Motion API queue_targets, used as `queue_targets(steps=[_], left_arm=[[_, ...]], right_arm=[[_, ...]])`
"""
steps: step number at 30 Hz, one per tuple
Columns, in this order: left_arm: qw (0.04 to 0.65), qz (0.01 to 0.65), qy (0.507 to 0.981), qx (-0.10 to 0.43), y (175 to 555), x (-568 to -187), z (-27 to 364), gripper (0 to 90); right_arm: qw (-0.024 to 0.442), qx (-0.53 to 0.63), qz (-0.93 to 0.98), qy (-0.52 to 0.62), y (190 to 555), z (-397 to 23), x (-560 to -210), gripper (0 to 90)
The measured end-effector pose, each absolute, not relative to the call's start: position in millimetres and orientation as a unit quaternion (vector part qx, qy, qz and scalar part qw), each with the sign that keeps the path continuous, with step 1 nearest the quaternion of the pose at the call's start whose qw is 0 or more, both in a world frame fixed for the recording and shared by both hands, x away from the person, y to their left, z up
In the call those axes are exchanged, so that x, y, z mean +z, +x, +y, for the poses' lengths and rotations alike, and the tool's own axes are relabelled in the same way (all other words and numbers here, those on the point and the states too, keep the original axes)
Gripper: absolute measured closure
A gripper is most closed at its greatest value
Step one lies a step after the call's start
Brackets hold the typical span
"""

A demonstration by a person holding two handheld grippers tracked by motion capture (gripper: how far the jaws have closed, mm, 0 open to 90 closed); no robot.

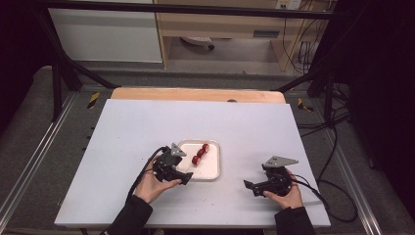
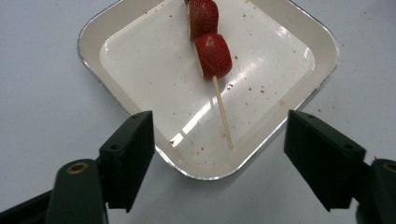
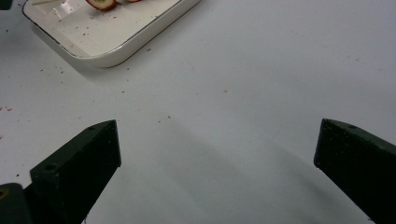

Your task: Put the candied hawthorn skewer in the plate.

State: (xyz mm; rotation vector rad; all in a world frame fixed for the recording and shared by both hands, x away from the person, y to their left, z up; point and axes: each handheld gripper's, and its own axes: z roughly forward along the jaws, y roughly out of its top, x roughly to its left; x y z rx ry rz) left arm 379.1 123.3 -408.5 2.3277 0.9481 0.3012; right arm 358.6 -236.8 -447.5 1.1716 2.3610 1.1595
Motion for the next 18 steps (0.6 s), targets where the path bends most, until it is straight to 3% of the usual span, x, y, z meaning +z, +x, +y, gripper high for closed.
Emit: queue_targets(steps=[9,18], left_arm=[[0.319,0.37,0.865,0.116,363.3,-413.4,164.2,8.2],[0.35,0.404,0.834,0.135,349.0,-426.9,212.9,5.3]], right_arm=[[0.129,0.4,0.812,0.405,358.6,-236.5,-447.5,1.1],[0.128,0.4,0.813,0.403,357.9,-235.9,-448.4,0.7]])
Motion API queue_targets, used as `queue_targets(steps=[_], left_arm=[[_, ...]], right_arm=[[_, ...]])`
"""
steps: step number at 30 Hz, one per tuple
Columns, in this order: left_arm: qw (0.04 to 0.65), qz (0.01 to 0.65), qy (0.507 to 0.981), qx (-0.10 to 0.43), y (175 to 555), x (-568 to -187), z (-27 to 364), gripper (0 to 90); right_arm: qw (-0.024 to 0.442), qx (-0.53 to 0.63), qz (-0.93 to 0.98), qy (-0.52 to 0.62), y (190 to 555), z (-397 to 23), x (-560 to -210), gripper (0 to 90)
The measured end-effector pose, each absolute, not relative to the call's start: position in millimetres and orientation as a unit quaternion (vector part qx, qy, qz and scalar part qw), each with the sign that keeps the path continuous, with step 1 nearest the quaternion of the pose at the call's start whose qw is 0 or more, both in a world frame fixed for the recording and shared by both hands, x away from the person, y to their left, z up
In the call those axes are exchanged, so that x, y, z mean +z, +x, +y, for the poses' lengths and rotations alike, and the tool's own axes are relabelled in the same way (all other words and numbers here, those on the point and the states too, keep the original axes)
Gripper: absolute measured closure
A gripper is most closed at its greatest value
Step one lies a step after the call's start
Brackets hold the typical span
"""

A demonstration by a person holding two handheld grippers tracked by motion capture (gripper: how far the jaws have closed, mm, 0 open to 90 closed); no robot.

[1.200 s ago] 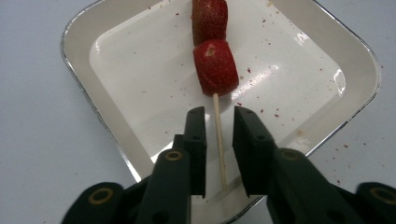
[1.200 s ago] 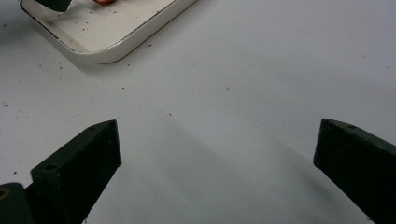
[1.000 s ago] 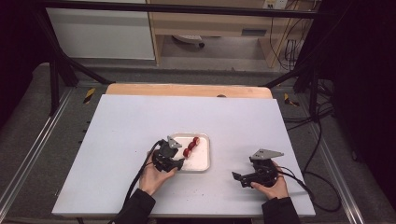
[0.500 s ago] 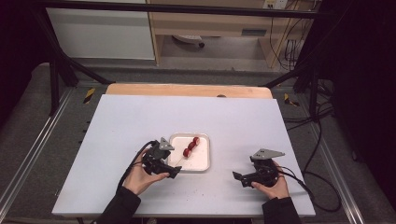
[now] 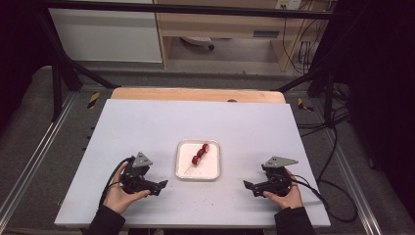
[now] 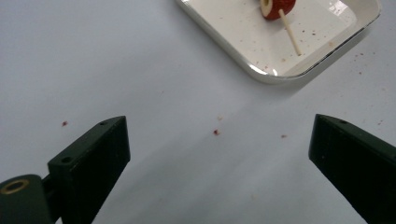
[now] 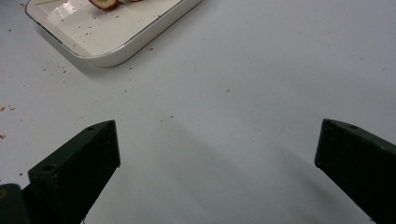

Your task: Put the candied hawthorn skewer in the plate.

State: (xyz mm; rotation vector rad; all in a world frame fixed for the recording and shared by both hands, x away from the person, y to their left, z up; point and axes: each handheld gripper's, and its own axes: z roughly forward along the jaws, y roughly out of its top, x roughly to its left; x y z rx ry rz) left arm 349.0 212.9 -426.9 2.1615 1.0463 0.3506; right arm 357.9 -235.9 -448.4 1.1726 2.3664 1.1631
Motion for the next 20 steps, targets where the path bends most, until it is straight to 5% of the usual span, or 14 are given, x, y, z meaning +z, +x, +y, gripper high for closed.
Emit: queue_targets(steps=[20], left_arm=[[0.376,0.402,0.821,0.15,334.1,-446.0,251.9,6.6]], right_arm=[[0.121,0.383,0.826,0.394,355.9,-232.3,-454.2,0.7]])
